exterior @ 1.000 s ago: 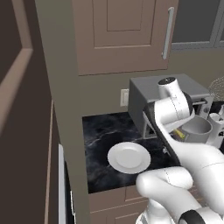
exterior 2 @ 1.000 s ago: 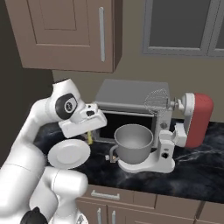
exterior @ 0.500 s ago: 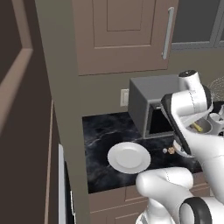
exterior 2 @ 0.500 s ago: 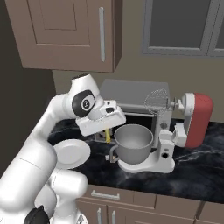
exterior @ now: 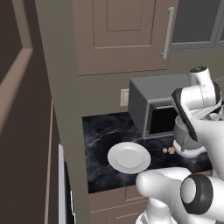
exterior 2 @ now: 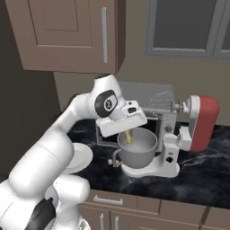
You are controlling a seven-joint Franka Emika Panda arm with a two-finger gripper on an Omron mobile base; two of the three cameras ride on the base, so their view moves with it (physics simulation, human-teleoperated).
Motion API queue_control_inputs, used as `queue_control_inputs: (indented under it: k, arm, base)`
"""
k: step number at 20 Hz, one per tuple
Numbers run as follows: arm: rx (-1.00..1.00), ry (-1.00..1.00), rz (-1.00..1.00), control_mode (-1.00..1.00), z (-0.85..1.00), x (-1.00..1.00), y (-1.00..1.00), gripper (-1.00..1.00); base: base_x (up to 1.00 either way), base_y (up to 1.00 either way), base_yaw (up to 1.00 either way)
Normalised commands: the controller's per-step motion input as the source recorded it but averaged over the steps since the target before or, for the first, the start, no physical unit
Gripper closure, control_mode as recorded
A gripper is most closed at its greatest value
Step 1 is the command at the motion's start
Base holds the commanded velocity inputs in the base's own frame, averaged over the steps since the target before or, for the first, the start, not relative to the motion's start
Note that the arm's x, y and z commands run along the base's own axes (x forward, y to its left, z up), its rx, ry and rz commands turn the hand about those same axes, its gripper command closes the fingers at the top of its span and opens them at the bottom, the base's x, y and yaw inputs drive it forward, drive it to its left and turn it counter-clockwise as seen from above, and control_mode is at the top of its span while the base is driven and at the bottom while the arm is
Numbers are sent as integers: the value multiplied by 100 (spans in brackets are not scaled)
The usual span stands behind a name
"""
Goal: Add butter and sugar cubes to the stand mixer bowl and then turn on the stand mixer to begin making frosting.
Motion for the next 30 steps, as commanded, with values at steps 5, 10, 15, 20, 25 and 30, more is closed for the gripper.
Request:
queue_control_inputs:
  k: [5,10,15,20,25,30]
  arm:
    - [2,0,0,-100,-35,54,-29,100]
    - [0,0,0,-100,-38,57,0,100]
    - [0,0,0,-100,-52,37,0,100]
    - [0,-2,0,-100,-62,5,-14,100]
    - [2,0,0,-100,-54,3,-14,100]
    - [0,0,0,-100,-41,4,0,-100]
  base:
    - [0,0,0]
    - [0,0,0]
    - [0,0,0]
    - [0,0,0]
    - [0,0,0]
    - [0,0,0]
